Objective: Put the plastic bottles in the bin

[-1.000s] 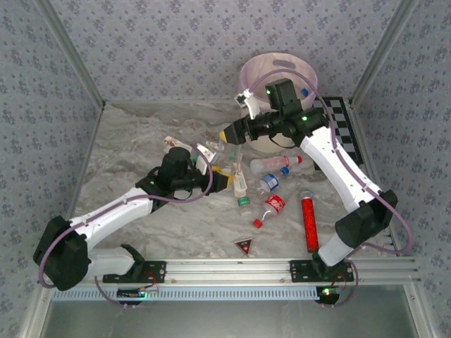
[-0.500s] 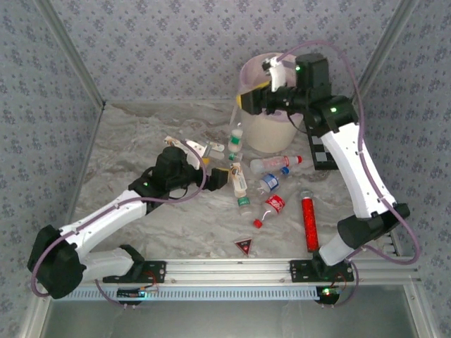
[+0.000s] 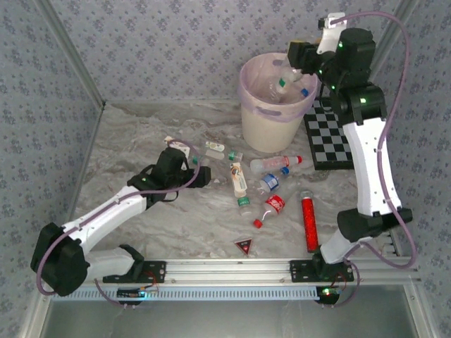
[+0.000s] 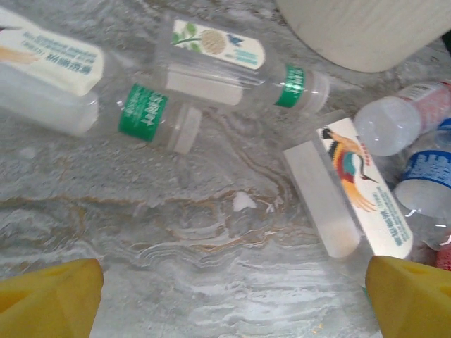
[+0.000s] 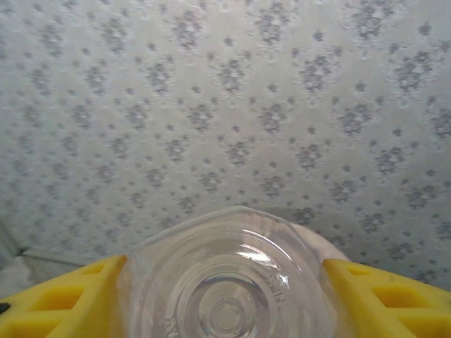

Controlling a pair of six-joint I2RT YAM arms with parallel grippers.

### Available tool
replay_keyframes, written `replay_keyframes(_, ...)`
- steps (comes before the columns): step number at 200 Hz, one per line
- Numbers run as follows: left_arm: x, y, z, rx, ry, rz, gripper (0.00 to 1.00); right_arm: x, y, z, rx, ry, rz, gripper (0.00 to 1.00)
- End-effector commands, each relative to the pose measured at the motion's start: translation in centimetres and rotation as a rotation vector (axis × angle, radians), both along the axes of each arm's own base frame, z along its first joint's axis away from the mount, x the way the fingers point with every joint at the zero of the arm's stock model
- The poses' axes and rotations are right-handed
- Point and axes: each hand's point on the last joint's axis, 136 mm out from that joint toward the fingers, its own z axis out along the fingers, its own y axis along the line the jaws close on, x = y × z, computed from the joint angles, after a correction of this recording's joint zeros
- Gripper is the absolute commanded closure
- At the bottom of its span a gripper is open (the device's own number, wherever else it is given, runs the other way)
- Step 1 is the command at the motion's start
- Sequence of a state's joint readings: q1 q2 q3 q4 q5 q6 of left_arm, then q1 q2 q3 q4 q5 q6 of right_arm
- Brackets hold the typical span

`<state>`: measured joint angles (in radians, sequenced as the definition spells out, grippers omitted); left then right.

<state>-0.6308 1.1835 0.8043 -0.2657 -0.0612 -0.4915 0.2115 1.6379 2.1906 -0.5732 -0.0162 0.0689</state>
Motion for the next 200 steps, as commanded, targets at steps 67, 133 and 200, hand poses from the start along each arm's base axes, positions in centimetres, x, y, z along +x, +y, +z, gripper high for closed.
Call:
replay_keyframes(67,-1.2,5.5,-2.5,0.062,0.117,0.255,0.06,7.7,0.3,-14.8,-0.108,0.382,-0.061,0.77)
replay_keyframes(133,-0.9,5.7,-3.3,0.037,0.149,0.288,0.08,7.6,2.8,-26.5,-0.05,0.629,-0.006,0.77)
replay_keyframes(200,-0.9,5.6,-3.7,0.035,0.174,0.286,0.1,7.1,5.1,-31.4,0.027,0.696,0.049,0.62)
